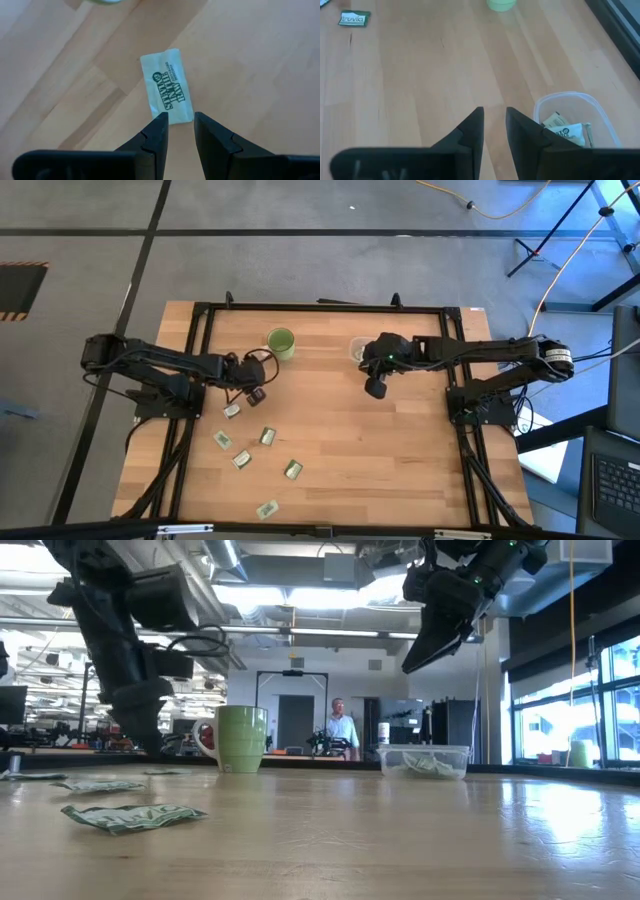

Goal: Pick and place items into bin
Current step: Put the white stevia packet into the transparent bin

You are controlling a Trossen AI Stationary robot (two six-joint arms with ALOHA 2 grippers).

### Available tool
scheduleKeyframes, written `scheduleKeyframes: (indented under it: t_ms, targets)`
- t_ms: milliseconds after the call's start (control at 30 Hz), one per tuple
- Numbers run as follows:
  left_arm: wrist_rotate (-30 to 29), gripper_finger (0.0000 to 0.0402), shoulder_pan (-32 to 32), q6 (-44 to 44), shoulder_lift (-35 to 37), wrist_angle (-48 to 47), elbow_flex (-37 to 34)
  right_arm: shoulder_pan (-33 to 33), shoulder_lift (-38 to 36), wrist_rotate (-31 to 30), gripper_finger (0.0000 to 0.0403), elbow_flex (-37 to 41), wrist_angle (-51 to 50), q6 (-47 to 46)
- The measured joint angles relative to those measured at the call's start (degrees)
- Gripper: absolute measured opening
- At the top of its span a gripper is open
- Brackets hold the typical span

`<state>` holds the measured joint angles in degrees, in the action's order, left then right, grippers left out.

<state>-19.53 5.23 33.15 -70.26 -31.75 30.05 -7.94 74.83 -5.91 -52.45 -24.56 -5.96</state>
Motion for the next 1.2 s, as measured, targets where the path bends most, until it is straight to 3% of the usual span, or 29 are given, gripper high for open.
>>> scheduleKeyframes:
  t_ms: [300,733,1200]
  targets:
    - [1.81,0.0088,3.07,0.69,-0.2,1.05,-1.08,0.0,0.0,0.0,0.0085,0.0,0.0,-1.06]
    - [2.77,0.0087,5.39,-0.16,-7.71,2.82,-0.78,0.0,0.02,0.0,0.0085,0.0,-0.06,-1.29]
    - [6.6,0.0005,5.49,-3.97,-7.78,3.46,-0.84,-0.02,0.02,0.0,0.0085,0.0,-0.13,-1.16]
